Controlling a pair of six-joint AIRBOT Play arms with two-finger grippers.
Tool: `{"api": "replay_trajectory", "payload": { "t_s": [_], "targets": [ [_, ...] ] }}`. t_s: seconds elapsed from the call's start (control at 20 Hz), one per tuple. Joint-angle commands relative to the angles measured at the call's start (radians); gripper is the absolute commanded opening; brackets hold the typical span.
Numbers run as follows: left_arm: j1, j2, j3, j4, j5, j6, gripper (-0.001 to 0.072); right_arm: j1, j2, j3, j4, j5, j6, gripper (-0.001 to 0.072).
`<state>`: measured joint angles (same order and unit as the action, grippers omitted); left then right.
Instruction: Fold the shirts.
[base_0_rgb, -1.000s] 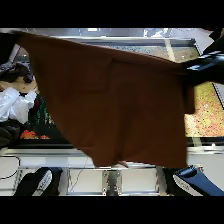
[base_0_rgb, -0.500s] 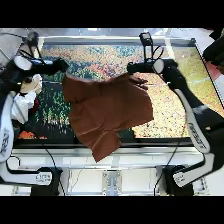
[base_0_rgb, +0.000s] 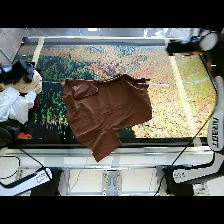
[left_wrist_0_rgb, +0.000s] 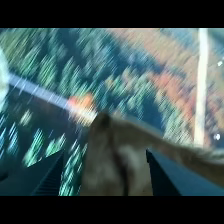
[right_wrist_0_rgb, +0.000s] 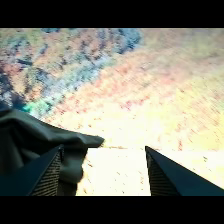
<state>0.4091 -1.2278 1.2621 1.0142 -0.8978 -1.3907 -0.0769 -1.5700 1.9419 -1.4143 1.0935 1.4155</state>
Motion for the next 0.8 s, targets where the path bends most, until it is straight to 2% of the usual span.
{"api": "replay_trajectory", "payload": {
  "t_s": [0.0,0.1,0.2,0.25,0.4,0.55,0.65,0.75],
  "targets": [
    [0.112,0.209,-0.378,-0.109,-0.203,-0.008,0.0560,-0.187,0.098,0.031,0.099,0.346,-0.057,0.0560],
    [0.096,0.297,-0.612,-0.219,-0.187,0.021,0.0559,-0.242,0.123,0.001,0.180,0.417,-0.076,0.0560],
    [0.061,0.348,-0.786,-0.300,-0.184,0.042,0.0557,-0.261,0.142,-0.068,0.252,0.400,-0.076,0.0560],
    [0.027,0.356,-0.841,-0.323,-0.184,0.074,0.0502,-0.259,0.142,-0.102,0.267,0.389,-0.076,0.0559],
    [-0.151,0.357,-0.914,-0.327,-0.119,0.081,0.0488,-0.235,0.142,-0.188,0.312,0.330,-0.076,0.0560],
    [-0.313,0.342,-0.918,-0.304,-0.075,-0.033,0.0488,-0.214,0.143,-0.202,0.315,0.302,-0.078,0.0560],
    [-0.357,0.325,-0.918,-0.242,-0.071,-0.108,0.0488,-0.216,0.144,-0.202,0.311,0.307,-0.094,0.0560],
    [-0.366,0.315,-0.918,-0.189,-0.086,-0.146,0.0488,-0.216,0.144,-0.202,0.257,0.309,-0.102,0.0559]
  ]
}}
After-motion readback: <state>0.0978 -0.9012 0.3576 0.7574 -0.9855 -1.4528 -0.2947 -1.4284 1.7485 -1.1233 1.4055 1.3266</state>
